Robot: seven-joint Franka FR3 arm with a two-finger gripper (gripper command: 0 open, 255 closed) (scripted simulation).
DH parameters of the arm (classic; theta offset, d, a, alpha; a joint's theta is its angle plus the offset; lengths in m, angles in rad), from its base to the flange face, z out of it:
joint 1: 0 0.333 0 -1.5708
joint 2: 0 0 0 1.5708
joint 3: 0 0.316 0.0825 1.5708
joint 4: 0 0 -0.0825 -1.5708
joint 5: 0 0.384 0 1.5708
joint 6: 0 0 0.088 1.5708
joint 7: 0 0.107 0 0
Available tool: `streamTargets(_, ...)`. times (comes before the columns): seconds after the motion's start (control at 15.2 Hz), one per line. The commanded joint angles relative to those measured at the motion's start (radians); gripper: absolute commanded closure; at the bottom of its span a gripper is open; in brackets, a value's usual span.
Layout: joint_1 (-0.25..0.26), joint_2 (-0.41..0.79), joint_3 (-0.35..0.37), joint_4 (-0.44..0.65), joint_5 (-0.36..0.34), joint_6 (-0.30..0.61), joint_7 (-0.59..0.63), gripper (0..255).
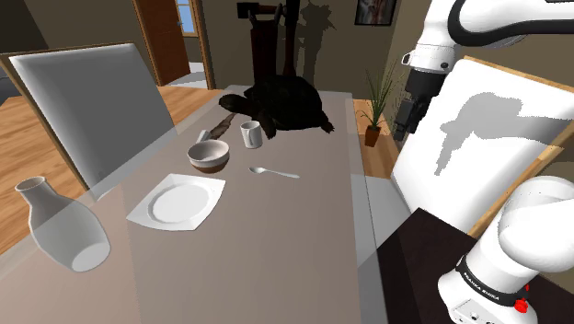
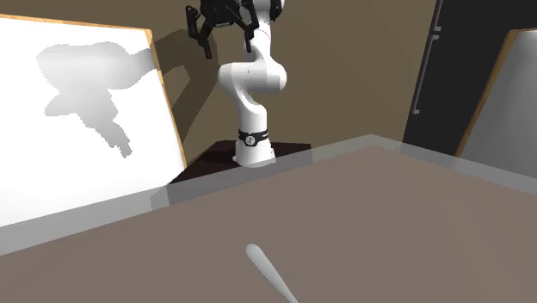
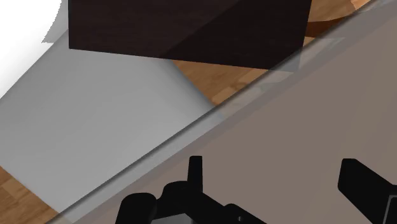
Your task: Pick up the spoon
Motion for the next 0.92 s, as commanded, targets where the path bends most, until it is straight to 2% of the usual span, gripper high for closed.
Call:
streamTargets(0.0,0.0,0.0,0.0,0.0,0.0,0.0,0.0,0)
streamTargets(0.46,0.043,0.296,0.057,0.119,-0.021,0.146,-0.011,0)
streamTargets(0.86,0.066,0.55,0.105,0.267,-0.061,0.222,-0.006,0)
